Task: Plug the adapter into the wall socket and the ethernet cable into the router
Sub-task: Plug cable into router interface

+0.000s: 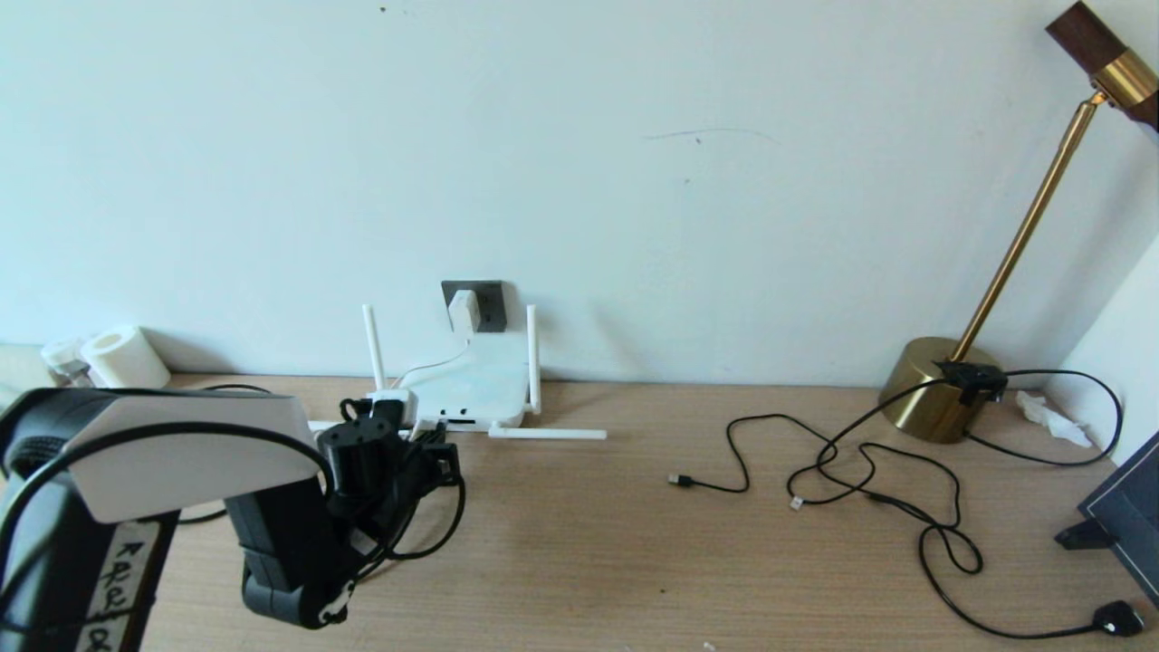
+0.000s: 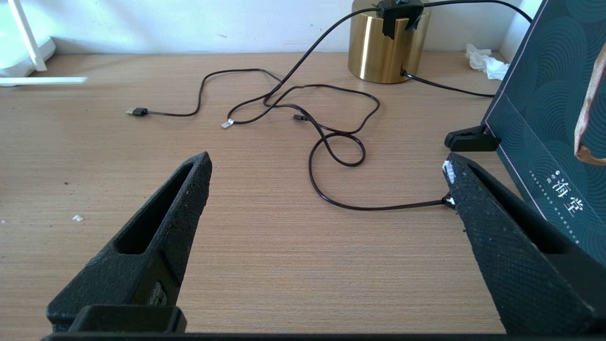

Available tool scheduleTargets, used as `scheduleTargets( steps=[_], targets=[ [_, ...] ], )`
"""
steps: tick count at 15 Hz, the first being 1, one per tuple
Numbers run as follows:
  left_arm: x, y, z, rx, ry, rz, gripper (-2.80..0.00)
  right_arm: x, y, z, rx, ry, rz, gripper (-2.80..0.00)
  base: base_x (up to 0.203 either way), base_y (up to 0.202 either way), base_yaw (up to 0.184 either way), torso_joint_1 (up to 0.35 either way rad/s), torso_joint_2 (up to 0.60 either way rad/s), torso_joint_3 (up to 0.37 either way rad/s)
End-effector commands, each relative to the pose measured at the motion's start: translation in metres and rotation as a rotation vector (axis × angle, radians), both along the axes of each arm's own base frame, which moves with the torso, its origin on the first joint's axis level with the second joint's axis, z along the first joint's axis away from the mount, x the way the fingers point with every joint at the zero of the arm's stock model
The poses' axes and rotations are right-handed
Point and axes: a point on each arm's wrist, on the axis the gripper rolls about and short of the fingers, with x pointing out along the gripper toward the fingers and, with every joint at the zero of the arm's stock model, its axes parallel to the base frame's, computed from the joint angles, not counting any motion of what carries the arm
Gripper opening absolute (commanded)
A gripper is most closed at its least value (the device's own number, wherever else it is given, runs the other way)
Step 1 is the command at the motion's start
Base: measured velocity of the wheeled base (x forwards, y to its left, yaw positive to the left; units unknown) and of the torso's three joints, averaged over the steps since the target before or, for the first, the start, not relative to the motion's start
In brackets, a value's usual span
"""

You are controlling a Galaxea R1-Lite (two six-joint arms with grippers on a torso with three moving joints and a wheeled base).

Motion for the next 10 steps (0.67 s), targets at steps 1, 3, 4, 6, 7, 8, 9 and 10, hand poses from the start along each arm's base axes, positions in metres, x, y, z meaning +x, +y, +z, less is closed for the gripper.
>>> scheduleTargets(
  steps=[1,3,4,6,7,8,9,10],
  targets=[
    [0.0009,-0.0003,0.0001,-0.003,-0.009,0.001,-2.8,0.0001,0.0,0.0001,0.0,0.001,0.0,0.0,0.0,0.0,0.0,0.0,0.0,0.0],
    [0.0023,-0.0006,-0.0002,-0.004,-0.011,0.001,-2.8,0.0001,0.0,0.0001,0.0,0.001,0.0,0.0,0.0,0.0,0.0,0.0,0.0,0.0],
    [0.0028,-0.0008,-0.0007,-0.004,-0.012,0.001,-2.8,0.0001,0.0,0.0001,0.0,0.001,0.0,0.0,0.0,0.0,0.0,0.0,0.0,0.0],
    [0.0028,-0.0008,-0.0007,-0.004,-0.012,0.001,-2.8,0.0001,0.0,0.0001,0.0,0.001,0.0,0.0,0.0,0.0,0.0,0.0,0.0,0.0],
    [0.0028,-0.0008,-0.0007,-0.004,-0.012,0.001,-2.8,0.0001,0.0,0.0001,0.0,0.001,0.0,0.0,0.0,0.0,0.0,0.0,0.0,0.0],
    [0.0028,-0.0008,-0.0007,-0.004,-0.012,0.001,-2.8,0.0001,0.0,0.0001,0.0,0.001,0.0,0.0,0.0,0.0,0.0,0.0,0.0,0.0],
    [0.0028,-0.0008,-0.0007,-0.004,-0.012,0.001,-2.8,0.0001,0.0,0.0001,0.0,0.001,0.0,0.0,0.0,0.0,0.0,0.0,0.0,0.0],
    [0.0028,-0.0008,-0.0007,-0.004,-0.012,0.001,-2.8,0.0001,0.0,0.0001,0.0,0.001,0.0,0.0,0.0,0.0,0.0,0.0,0.0,0.0]
  ],
)
